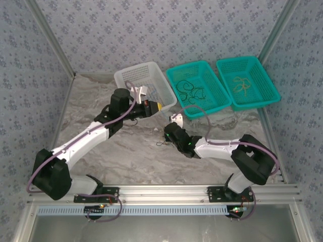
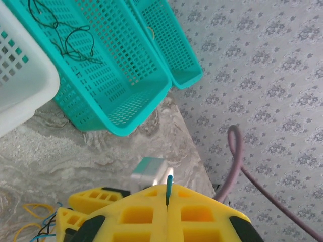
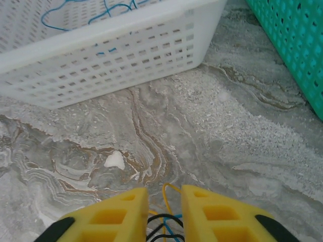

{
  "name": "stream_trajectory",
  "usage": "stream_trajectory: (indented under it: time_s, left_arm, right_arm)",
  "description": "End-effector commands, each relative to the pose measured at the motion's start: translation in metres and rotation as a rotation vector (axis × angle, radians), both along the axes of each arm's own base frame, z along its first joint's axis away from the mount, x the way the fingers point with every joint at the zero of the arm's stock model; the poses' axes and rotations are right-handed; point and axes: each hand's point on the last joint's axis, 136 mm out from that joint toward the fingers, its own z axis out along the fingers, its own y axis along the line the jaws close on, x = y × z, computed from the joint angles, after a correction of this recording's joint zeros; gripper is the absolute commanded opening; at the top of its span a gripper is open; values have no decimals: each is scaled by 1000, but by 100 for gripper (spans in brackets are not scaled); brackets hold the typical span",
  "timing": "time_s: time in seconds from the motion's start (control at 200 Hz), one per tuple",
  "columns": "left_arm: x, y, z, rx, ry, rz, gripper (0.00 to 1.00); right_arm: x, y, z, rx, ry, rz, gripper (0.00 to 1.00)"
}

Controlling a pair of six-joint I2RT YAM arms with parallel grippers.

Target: Untangle the cables

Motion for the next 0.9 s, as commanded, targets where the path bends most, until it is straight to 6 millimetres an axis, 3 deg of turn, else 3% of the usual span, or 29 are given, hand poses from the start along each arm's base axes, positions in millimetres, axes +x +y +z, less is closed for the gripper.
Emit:
stream_trajectory:
  time_s: [0.0, 0.33, 0.585, 0.76, 0.899]
  left_arm:
    - [1, 5, 40, -32, -112, 6, 0]
    - [8, 17, 69, -23, -235, 82, 0]
    - [9, 38, 87, 25, -332, 179, 0]
    - [10, 51, 86, 62, -346, 237, 0]
    - [17, 75, 81, 130, -332, 358, 0]
  right_arm:
    - [2, -2, -7, -15, 35, -52, 25]
    - [3, 0, -31, -50, 100, -83, 24]
    - [2, -5, -41, -82, 133, -104, 24]
    - [2, -7, -44, -97, 148, -112, 24]
    - [-1, -11, -48, -130, 164, -105, 24]
